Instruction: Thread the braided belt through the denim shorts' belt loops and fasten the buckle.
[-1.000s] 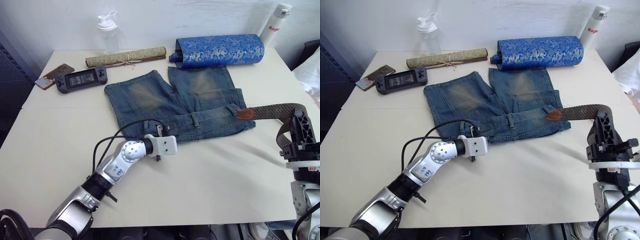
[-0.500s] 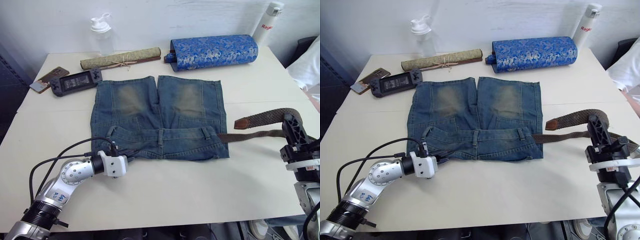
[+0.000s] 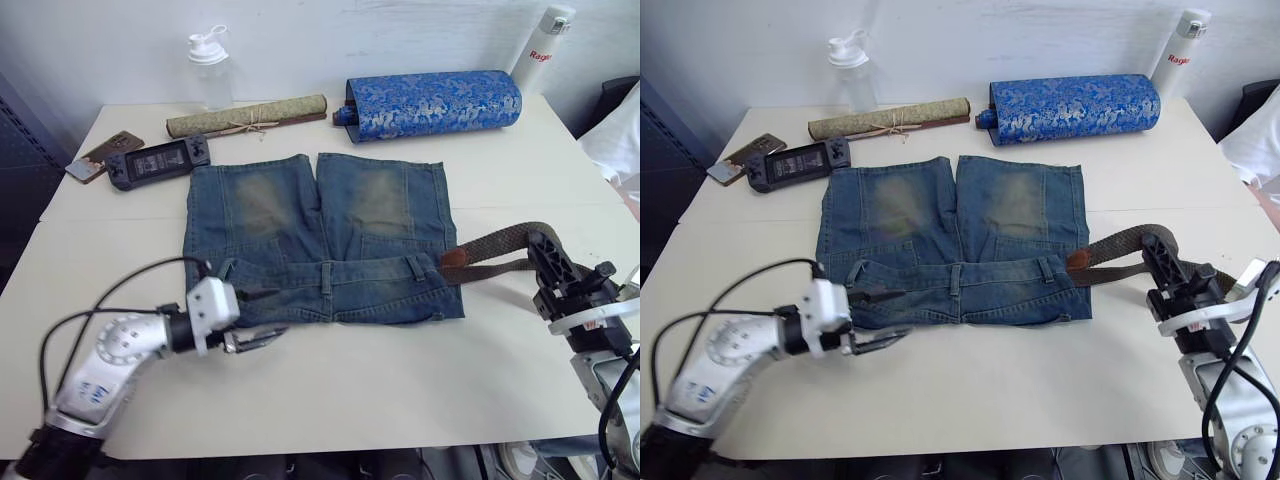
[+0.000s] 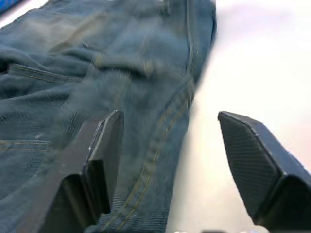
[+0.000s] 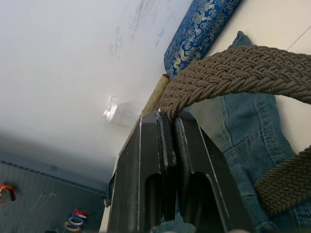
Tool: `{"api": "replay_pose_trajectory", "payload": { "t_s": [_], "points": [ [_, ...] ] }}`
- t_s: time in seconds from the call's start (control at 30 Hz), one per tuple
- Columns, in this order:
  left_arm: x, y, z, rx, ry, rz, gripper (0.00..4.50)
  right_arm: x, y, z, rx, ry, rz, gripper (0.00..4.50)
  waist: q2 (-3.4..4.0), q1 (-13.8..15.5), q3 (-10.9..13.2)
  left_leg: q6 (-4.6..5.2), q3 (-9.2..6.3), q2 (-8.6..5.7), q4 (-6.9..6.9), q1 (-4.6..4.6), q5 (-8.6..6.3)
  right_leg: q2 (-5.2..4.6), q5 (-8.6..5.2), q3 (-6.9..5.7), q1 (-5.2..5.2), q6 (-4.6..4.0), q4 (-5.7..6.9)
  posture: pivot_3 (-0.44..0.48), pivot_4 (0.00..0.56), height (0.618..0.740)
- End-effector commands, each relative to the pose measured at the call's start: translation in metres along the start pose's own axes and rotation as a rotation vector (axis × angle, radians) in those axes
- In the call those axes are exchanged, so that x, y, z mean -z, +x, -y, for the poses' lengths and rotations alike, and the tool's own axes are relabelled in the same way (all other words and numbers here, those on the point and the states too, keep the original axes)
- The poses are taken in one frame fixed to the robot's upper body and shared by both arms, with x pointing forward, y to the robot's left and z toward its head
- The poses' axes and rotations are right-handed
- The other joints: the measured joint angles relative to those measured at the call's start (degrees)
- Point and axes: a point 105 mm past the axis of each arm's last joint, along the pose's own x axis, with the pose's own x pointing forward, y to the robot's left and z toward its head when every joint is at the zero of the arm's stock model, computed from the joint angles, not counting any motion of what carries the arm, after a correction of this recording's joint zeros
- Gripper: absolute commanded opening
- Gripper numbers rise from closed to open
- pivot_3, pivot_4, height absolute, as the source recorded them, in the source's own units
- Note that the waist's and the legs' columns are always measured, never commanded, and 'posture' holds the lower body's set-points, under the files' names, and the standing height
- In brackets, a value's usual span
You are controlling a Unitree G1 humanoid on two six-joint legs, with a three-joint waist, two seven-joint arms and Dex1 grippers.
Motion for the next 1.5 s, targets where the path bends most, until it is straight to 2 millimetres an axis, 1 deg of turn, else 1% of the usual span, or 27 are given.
{"api": "replay_pose_trajectory", "payload": {
  "t_s": [0.03,0.13,0.27,0.5,0.63,0.8,0.9,0.97,1.27,1.37,1.43,1.5],
  "points": [
    [-0.022,-0.003,-0.005,0.011,-0.066,0.071,3.19,0.001,0.009,-0.006,0.002,-0.043,-0.035,0.0,0.0,0.1,0.0,0.0,0.0,-0.01,0.0,0.0,0.0,0.01,0.0,-0.01,0.0,0.0,0.0,0.0,0.15,0.717],
    [-0.032,-0.001,-0.013,-0.015,-0.09,0.103,3.19,0.007,0.022,-0.001,0.042,-0.09,-0.055,0.0,-0.01,0.14,0.01,-0.02,0.0,-0.01,0.04,-0.02,0.01,0.06,0.0,-0.02,0.0,0.01,-0.01,0.0,0.15,0.717],
    [-0.04,0.009,-0.007,0.027,-0.082,0.125,3.19,0.018,0.031,0.007,0.08,-0.121,-0.089,0.0,-0.01,0.12,0.01,-0.07,0.02,-0.04,0.01,-0.04,0.04,0.1,0.0,-0.02,-0.02,0.02,-0.01,0.0,0.15,0.717],
    [-0.044,0.022,0.007,0.081,-0.079,0.131,3.19,0.029,0.029,0.019,0.125,-0.176,-0.147,0.0,-0.01,0.15,0.01,-0.07,0.04,-0.03,0.04,-0.06,0.06,0.11,0.0,-0.01,-0.03,0.02,-0.01,0.0,0.15,0.717],
    [-0.044,0.025,0.009,0.087,-0.076,0.129,3.19,0.033,0.027,0.02,0.124,-0.2,-0.16,0.0,-0.02,0.14,0.01,-0.08,0.04,-0.03,0.04,-0.05,0.06,0.11,0.0,0.0,-0.03,0.02,-0.01,0.0,0.15,0.717],
    [-0.043,0.025,0.006,0.083,-0.07,0.126,3.19,0.026,0.028,0.021,0.124,-0.255,-0.134,0.0,-0.02,0.14,0.01,-0.08,0.04,-0.01,0.03,-0.05,0.06,0.13,0.0,-0.01,-0.03,0.02,-0.02,0.0,0.15,0.717],
    [-0.043,0.027,0.005,0.083,-0.065,0.124,3.19,0.028,0.029,0.021,0.126,-0.304,-0.159,0.0,-0.02,0.14,0.01,-0.08,0.04,-0.02,0.03,-0.05,0.06,0.13,0.0,-0.02,-0.03,0.02,-0.02,0.0,0.15,0.717],
    [-0.043,0.028,0.004,0.083,-0.066,0.124,3.19,0.024,0.03,0.021,0.127,-0.313,-0.143,0.0,-0.02,0.15,0.01,-0.08,0.04,-0.02,0.03,-0.05,0.06,0.13,0.0,-0.02,-0.03,0.02,-0.02,0.0,0.15,0.717],
    [-0.04,0.027,0.003,0.076,-0.068,0.117,3.19,0.01,0.037,0.008,0.116,-0.433,-0.117,0.0,-0.02,0.14,0.01,-0.08,0.04,-0.03,0.04,-0.06,0.06,0.13,0.0,-0.02,-0.03,0.02,-0.02,0.0,0.15,0.717],
    [-0.039,0.027,0.003,0.074,-0.069,0.114,3.19,0.01,0.036,0.008,0.118,-0.516,-0.151,0.0,-0.02,0.27,0.01,-0.08,0.04,-0.04,0.03,-0.06,0.06,0.12,0.0,-0.02,-0.03,0.02,-0.02,0.0,0.15,0.717],
    [-0.039,0.027,0.003,0.071,-0.068,0.112,3.19,0.007,0.035,0.01,0.126,-0.511,-0.149,0.0,-0.02,0.3,0.01,-0.07,0.04,-0.05,0.04,-0.07,0.07,0.12,0.0,-0.02,-0.03,0.02,-0.02,0.0,0.15,0.717],
    [-0.039,0.027,0.003,0.072,-0.068,0.112,3.19,0.009,0.034,0.011,0.125,-0.517,-0.166,0.0,-0.02,0.28,0.01,-0.07,0.04,-0.05,0.05,-0.07,0.07,0.12,0.0,-0.03,-0.02,0.02,-0.02,0.0,0.15,0.717]
  ]
}}
